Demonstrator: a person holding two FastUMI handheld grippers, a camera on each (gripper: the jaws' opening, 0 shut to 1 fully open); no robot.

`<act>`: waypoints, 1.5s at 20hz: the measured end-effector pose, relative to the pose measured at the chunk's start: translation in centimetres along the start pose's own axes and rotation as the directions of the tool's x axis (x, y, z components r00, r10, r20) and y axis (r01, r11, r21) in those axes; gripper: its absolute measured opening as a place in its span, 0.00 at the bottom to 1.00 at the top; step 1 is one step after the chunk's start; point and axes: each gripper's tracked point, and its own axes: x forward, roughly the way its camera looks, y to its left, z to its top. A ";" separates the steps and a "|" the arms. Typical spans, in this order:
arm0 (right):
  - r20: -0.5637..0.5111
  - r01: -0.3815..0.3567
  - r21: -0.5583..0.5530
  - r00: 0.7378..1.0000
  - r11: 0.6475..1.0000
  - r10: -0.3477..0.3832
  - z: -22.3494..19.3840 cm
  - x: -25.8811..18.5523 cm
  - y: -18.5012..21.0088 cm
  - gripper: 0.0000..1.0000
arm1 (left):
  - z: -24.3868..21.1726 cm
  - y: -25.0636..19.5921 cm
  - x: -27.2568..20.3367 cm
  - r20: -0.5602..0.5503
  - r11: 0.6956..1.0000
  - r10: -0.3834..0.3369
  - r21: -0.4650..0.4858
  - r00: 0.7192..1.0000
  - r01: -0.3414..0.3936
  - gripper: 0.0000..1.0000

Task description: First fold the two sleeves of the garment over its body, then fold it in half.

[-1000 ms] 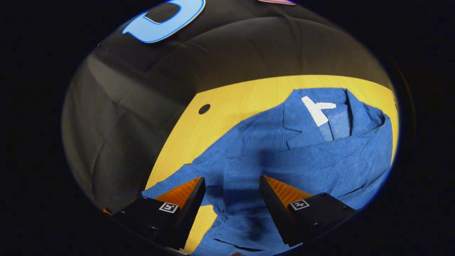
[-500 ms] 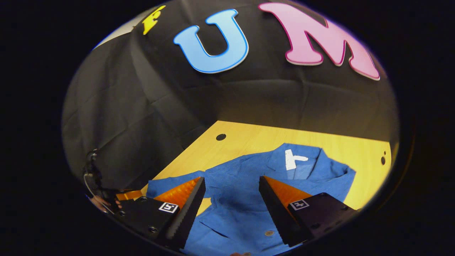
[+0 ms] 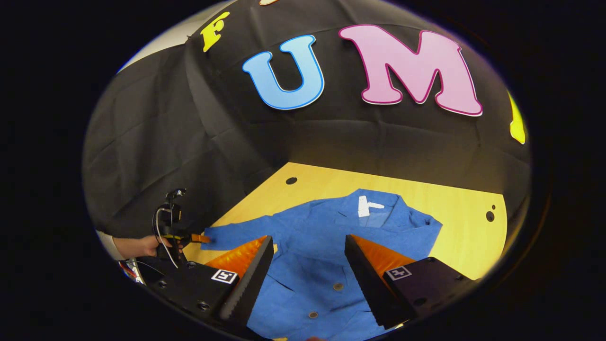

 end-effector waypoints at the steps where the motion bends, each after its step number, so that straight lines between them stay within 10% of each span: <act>1: -0.004 0.005 0.008 1.000 1.000 -0.005 -0.2 -0.4 -0.3 0.97 | -0.2 0.2 0.5 -0.011 1.000 0.009 -0.008 1.000 -0.009 0.85; 9: -0.010 0.004 0.081 1.000 0.997 -0.003 -0.8 -1.4 -0.7 0.97 | 0.0 0.5 1.0 -0.040 0.996 0.025 0.084 0.999 -0.022 0.81; 12: -0.020 0.000 0.114 1.000 0.993 0.003 -1.7 -1.4 -0.5 0.97 | 1.0 -0.6 1.3 -0.029 0.996 -0.004 0.092 1.000 0.006 0.07; 13: -0.028 -0.007 0.128 1.000 0.992 0.010 -2.1 -1.3 -0.2 0.97 | 0.9 -0.4 1.5 -0.030 0.994 -0.008 0.112 1.000 0.011 0.01; 30: 0.009 -0.021 0.209 1.000 0.978 0.020 -3.5 -5.0 -2.4 0.96 | 5.9 -14.0 -14.8 0.147 0.914 -0.323 0.303 0.935 0.268 0.00</act>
